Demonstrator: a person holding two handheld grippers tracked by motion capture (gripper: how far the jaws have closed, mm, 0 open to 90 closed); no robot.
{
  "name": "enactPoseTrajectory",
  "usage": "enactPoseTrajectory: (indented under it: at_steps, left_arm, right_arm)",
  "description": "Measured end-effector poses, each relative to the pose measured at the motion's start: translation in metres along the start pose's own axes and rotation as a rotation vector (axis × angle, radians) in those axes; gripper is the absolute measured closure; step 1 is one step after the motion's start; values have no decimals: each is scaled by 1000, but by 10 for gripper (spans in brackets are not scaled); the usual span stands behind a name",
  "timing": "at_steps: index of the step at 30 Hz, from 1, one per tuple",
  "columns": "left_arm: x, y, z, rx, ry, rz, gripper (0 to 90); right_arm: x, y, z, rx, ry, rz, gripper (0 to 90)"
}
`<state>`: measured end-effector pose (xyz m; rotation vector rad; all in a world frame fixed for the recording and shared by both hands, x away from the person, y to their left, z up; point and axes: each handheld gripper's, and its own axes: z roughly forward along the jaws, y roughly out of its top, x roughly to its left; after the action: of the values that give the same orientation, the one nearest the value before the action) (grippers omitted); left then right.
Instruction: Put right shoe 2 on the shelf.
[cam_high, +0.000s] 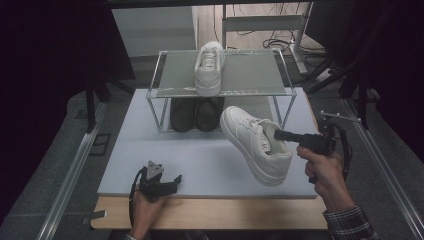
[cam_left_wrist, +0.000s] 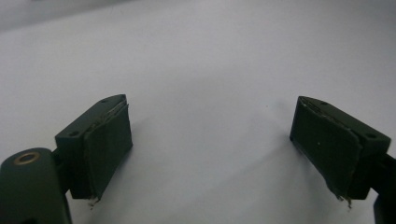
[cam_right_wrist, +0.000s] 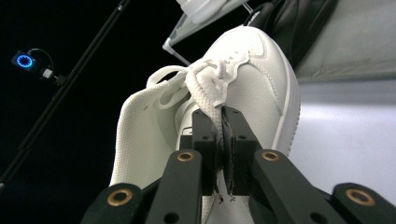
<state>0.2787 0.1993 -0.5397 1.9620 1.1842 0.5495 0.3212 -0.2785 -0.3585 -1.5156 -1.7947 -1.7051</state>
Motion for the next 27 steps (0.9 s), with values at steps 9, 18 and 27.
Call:
enactPoseTrajectory:
  at_steps: [9, 18, 27]
  left_arm:
    - [0, 0, 0, -1, 0, 0, 121]
    - [0, 0, 0, -1, -1, 0, 121]
    - [0, 0, 0, -1, -1, -1, 121]
  right_arm:
    - [15, 14, -10, -35, 20, 5, 850]
    - [28, 32, -12, -67, 37, 6, 851]
    - [35, 52, -11, -115, 15, 2, 851]
